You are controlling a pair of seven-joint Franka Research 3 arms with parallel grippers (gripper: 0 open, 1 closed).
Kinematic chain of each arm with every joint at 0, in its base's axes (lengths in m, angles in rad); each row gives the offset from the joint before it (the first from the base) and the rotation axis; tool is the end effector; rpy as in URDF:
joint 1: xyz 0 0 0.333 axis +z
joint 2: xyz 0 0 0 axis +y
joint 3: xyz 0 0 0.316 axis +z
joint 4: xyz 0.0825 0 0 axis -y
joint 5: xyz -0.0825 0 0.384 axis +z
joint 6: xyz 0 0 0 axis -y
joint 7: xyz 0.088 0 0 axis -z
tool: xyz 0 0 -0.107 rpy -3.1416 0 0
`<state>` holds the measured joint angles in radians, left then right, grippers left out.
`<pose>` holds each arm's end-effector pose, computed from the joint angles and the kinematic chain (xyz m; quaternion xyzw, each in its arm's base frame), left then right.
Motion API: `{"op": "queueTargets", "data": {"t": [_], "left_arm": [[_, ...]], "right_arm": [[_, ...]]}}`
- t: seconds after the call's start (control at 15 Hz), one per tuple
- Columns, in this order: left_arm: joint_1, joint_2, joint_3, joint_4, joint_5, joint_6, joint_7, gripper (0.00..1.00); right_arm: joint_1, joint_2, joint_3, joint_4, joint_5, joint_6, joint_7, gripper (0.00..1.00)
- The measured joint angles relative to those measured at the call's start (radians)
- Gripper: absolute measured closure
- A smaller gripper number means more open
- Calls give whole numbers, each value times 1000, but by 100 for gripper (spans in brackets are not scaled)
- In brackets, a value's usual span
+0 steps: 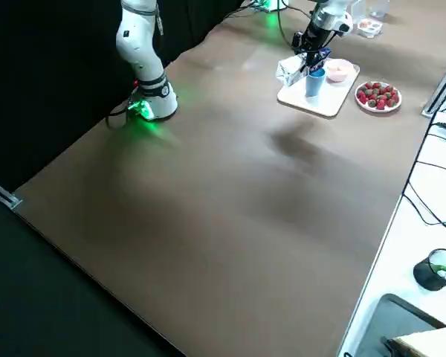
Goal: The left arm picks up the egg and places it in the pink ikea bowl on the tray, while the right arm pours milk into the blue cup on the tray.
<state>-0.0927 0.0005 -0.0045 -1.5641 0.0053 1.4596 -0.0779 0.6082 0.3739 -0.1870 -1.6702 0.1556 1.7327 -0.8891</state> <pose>0.5399 -0.0520 0.6182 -0.9986 0.0095 0.0520 0.0072 0.5581 0.2770 0.3702 -0.7970 -0.5835 0.1378 0.0734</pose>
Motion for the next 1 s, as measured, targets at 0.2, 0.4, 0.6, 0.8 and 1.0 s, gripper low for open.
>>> {"op": "queueTargets", "data": {"t": [0.2,0.4,0.6,0.8,1.0], "left_arm": [[0,0,0,0,0,0,0,0],[-2,0,-1,0,0,0,1,0],[-7,0,-1,0,0,0,1,0],[-8,6,-1,-1,0,0,1,0],[-6,7,0,-1,0,0,1,0]], "right_arm": [[0,0,-3,0,-1,0,1,53],[-8,0,-8,2,-1,0,1,52],[-40,0,-9,4,20,-3,-44,53],[-141,-8,-14,21,111,-39,-213,53],[-227,-21,-17,34,173,-61,-340,53]]}}
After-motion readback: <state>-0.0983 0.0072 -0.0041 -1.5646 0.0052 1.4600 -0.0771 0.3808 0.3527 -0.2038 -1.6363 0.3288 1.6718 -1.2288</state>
